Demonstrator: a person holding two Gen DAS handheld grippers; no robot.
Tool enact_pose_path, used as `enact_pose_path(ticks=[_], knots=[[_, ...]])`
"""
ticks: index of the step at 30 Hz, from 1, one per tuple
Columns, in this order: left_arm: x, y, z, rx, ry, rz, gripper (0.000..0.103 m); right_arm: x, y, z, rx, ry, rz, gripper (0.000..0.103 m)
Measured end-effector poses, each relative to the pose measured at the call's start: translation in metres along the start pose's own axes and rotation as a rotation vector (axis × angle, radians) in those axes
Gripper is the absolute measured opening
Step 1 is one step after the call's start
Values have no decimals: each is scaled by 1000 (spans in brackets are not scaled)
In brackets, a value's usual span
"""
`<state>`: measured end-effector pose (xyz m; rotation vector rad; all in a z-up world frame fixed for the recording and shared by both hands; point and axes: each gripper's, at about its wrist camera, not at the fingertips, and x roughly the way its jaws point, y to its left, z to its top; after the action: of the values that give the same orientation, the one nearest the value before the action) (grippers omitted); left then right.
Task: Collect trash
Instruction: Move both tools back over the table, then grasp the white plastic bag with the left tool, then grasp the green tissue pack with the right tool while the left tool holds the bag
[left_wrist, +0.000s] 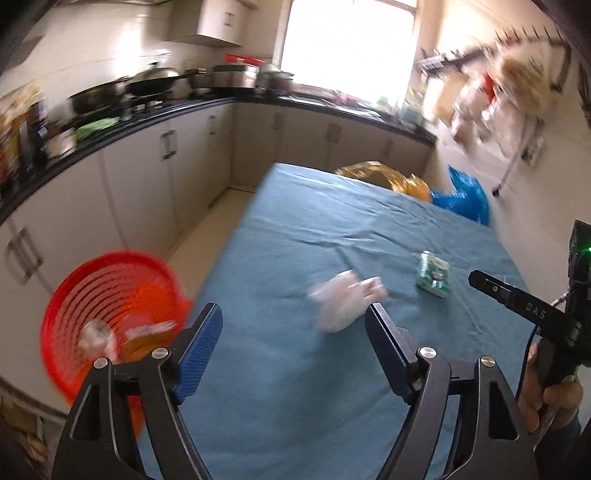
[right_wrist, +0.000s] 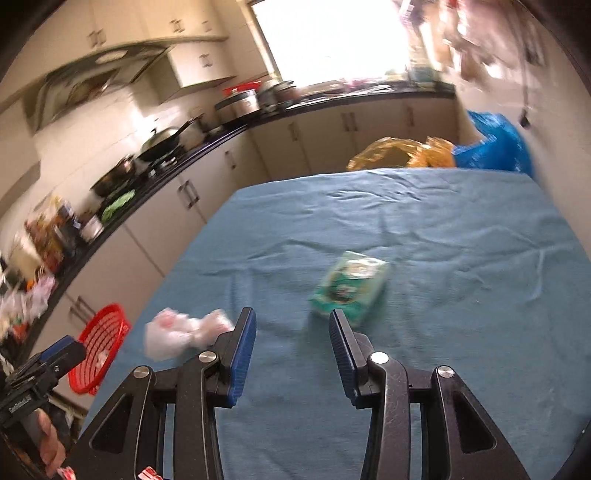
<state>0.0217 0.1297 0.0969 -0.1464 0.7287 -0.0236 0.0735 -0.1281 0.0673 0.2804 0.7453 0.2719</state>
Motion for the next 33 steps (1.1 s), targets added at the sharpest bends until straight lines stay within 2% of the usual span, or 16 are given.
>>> enact_pose_path(ticks=[2, 6, 9, 10, 11, 12, 14, 17, 26, 29, 33], knots=[[28, -15, 12, 17, 48, -3, 85, -3, -14, 4, 60, 0, 8, 44], [77, -28, 16, 8, 142, 28, 85, -10, -27, 9, 114, -21, 13, 44], [103, -36, 10, -13, 198, -6, 82, -10, -36, 10, 151, -19, 14, 45], [108, -39, 7, -18, 206, -14, 72, -9, -39, 11, 164, -16, 14, 45], [111, -42, 4, -13, 210, -16, 56, -8, -42, 11, 174, -13, 14, 45], [113, -44, 1, -11, 211, -18, 48, -7, -42, 11, 178, -12, 15, 45], [111, -47, -5, -18, 192, -48, 37, -6, -44, 11, 184, -14, 2, 45], [104, -52, -11, 7, 139, -46, 29, 1, -46, 8, 187, -7, -21, 45], [78, -58, -7, 46, -24, -23, 28, 50, -59, 15, 293, 159, 6, 48], [67, -59, -5, 48, -90, 11, 28, 71, -46, 27, 253, 196, -56, 60], [60, -55, -2, 24, -123, 15, 28, 99, -26, 41, 196, 232, -136, 61]])
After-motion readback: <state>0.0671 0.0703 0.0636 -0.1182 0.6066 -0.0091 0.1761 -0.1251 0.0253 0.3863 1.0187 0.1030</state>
